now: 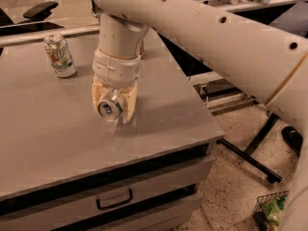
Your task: Knock redbull can over
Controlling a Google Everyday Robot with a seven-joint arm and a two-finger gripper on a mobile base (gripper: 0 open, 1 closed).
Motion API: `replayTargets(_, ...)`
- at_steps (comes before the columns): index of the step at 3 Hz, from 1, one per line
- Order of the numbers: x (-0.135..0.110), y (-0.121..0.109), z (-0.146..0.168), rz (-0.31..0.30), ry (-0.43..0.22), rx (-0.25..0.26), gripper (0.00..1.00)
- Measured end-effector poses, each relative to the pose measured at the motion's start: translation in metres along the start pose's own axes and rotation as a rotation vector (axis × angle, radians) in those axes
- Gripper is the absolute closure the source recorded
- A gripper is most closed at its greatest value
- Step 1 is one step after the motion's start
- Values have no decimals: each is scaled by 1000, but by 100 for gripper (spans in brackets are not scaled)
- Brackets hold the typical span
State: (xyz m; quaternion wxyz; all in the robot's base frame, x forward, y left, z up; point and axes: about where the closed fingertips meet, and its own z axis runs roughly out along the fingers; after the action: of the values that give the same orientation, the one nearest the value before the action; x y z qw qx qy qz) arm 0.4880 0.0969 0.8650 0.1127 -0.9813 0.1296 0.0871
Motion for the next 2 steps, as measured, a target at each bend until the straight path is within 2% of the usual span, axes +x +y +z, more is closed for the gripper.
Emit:
replayTargets(1, -2, 2, 11, 4, 3, -38, 4)
replayTargets(2, -4, 1, 20, 8, 4, -52, 0)
